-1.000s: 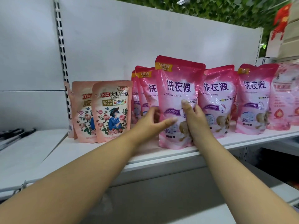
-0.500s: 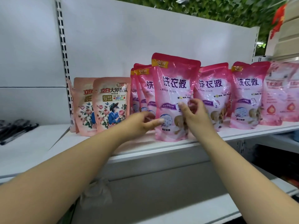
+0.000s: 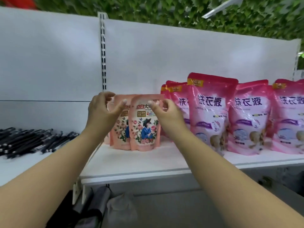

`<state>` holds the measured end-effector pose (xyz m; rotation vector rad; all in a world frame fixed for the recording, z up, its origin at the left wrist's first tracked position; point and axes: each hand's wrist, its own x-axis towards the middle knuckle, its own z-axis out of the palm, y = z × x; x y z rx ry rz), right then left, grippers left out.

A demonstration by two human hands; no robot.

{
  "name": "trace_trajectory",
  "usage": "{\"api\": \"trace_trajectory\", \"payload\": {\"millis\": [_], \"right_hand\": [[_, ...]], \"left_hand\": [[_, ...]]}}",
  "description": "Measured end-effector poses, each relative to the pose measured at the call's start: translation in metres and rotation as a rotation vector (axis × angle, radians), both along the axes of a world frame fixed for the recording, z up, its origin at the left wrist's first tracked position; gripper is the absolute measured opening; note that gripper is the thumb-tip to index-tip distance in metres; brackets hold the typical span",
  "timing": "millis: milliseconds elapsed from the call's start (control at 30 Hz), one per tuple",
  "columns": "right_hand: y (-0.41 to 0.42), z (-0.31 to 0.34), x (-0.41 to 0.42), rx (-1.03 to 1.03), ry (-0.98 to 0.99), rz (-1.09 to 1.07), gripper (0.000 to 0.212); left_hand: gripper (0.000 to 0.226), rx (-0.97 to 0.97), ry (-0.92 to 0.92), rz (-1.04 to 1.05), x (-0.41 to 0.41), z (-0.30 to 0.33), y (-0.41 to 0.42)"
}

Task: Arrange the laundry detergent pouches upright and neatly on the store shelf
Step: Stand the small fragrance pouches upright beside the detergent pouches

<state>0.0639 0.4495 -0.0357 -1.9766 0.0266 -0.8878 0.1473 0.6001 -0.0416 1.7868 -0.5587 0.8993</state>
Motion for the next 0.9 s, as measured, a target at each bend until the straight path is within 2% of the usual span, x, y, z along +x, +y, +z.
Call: {"api": "trace_trajectory", "payload": {"millis": [67,133,200,300,433,567,667,733,900], "right_hand": [[0.002,0.004,0.025,0.166,0.148,0.000,0.094],[0.002,0.002,0.043,0.307,0.210,0.009,0.102],[0.003,-0.004,0.056,0.409,0.239,0.046,0.098],[0.005,-0.010,0.067,0.445,0.243,0.058,0.088],[0.014,-0.002,0.086,0.288,0.192,0.089,0.070],[0.020,0.000,0.109,0.202,0.158,0.083,0.044],[0.014,-0.001,0.115,0.260,0.173,0.119,0.053],[0.005,-0.003,0.116,0.282,0.174,0.099,0.059],[-0.008,-0.006,0.109,0.518,0.155,0.152,0.051]], "left_hand": [[0.085,-0.017,0.200,-0.075,0.012,0.000,0.002],[0.107,-0.049,0.435,-0.250,0.017,-0.001,-0.001],[0.108,-0.050,0.559,-0.353,0.024,-0.003,-0.004],[0.112,0.006,0.608,-0.399,0.033,-0.009,-0.008],[0.083,-0.115,0.539,-0.451,0.045,-0.014,-0.012],[0.039,-0.235,0.490,-0.493,0.053,-0.013,-0.009],[0.011,-0.177,0.463,-0.392,0.058,-0.012,-0.006],[0.011,-0.164,0.418,-0.347,0.060,-0.012,-0.005],[0.010,-0.117,0.366,-0.206,0.064,-0.014,0.001]]}}
